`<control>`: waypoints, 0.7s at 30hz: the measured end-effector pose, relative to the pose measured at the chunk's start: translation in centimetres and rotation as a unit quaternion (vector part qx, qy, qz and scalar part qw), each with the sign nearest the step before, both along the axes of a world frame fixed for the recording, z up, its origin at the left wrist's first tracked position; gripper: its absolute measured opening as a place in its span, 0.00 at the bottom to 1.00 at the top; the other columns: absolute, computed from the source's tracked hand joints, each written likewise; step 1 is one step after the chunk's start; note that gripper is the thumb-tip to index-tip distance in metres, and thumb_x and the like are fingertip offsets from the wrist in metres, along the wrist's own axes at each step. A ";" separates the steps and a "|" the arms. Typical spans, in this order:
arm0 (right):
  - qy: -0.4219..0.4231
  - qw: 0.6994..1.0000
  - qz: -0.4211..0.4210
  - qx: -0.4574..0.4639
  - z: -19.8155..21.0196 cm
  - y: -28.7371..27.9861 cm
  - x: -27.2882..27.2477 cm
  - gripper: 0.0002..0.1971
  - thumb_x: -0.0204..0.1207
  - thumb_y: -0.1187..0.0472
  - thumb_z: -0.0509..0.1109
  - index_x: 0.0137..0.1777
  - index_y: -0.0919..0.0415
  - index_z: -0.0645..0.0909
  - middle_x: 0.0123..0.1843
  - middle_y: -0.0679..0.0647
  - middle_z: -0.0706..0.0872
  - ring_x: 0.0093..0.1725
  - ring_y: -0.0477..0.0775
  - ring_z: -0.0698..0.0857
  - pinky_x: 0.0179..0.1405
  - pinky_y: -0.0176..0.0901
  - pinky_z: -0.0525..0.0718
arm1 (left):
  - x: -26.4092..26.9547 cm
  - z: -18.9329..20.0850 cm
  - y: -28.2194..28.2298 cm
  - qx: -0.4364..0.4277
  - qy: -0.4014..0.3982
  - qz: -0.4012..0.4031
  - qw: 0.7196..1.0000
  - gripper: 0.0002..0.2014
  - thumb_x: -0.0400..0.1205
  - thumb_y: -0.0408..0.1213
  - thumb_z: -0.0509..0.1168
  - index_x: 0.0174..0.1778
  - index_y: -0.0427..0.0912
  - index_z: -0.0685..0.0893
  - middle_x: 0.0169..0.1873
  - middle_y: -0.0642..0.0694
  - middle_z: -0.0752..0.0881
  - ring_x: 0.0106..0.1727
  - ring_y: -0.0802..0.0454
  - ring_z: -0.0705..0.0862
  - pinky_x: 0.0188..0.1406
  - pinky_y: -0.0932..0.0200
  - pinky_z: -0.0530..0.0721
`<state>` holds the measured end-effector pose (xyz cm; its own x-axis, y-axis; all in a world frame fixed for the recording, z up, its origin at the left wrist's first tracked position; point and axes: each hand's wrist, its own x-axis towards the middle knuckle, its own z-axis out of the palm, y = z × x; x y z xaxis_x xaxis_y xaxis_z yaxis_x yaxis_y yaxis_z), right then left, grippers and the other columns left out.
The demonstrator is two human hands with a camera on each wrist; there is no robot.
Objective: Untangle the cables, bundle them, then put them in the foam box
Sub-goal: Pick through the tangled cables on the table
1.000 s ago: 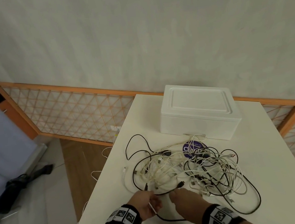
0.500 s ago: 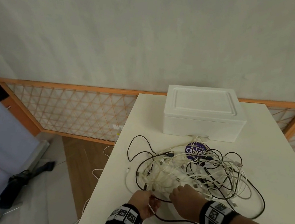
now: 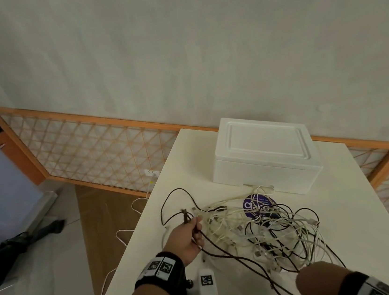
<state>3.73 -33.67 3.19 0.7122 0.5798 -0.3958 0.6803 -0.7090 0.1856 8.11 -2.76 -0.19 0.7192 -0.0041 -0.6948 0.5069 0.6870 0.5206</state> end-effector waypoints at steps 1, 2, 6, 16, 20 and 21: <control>0.047 0.999 -0.001 -0.011 0.3 0.0 0.0 0.26 0.85 0.55 0.32 0.84 0.48 0.40 0.84 0.38 0.41 0.82 0.37 0.41 0.75 0.38 0.27 | 0.1 0.2 -0.2 0.000 -0.020 -0.005 1.000 0.08 0.86 0.36 0.59 0.56 0.38 0.81 0.25 0.48 0.76 0.19 0.57 0.65 0.17 0.65 0.65; 0.041 0.999 0.005 0.020 0.0 0.5 0.6 0.24 0.86 0.56 0.43 0.82 0.55 0.57 0.84 0.44 0.58 0.82 0.43 0.58 0.81 0.45 0.49 | 0.1 0.5 -0.5 0.000 -0.039 -0.009 0.999 0.08 0.86 0.37 0.60 0.56 0.40 0.81 0.26 0.49 0.75 0.20 0.57 0.65 0.18 0.65 0.65; 0.136 0.979 -0.113 0.103 4.0 6.9 2.4 0.10 0.79 0.52 0.63 0.50 0.57 0.81 0.51 0.55 0.83 0.48 0.52 0.80 0.49 0.42 0.76 | -0.5 1.7 -2.3 0.004 -0.093 -0.043 0.995 0.08 0.87 0.37 0.58 0.52 0.40 0.81 0.28 0.47 0.79 0.20 0.57 0.67 0.19 0.64 0.66; 0.103 0.918 -0.179 0.337 0.1 14.8 2.9 0.10 0.81 0.60 0.59 0.58 0.58 0.78 0.53 0.52 0.85 0.51 0.52 0.83 0.47 0.38 0.75 | -2.5 1.8 -2.6 0.059 -0.093 -0.053 0.993 0.14 0.88 0.39 0.56 0.56 0.39 0.87 0.43 0.49 0.87 0.26 0.59 0.77 0.30 0.62 0.74; 0.152 0.880 -0.195 0.407 0.1 15.2 2.5 0.12 0.80 0.57 0.63 0.62 0.54 0.78 0.49 0.46 0.85 0.42 0.40 0.81 0.38 0.22 0.73 | -3.7 1.7 -2.8 0.015 -0.105 -0.044 0.993 0.14 0.87 0.36 0.57 0.55 0.37 0.88 0.47 0.43 0.89 0.41 0.52 0.85 0.42 0.57 0.81; 0.154 0.886 -0.175 0.400 0.1 15.4 2.5 0.11 0.80 0.57 0.63 0.61 0.54 0.78 0.48 0.47 0.85 0.43 0.42 0.82 0.39 0.25 0.75 | -3.9 1.5 -2.8 0.008 -0.104 -0.041 0.994 0.14 0.87 0.36 0.57 0.55 0.37 0.89 0.50 0.42 0.89 0.46 0.50 0.85 0.47 0.55 0.80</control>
<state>6.19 -18.31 3.27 0.8340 0.5268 -0.1640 0.3232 -0.7074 -0.6286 4.22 -5.57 1.34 0.8453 -0.0597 -0.5309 0.4411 0.6387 0.6305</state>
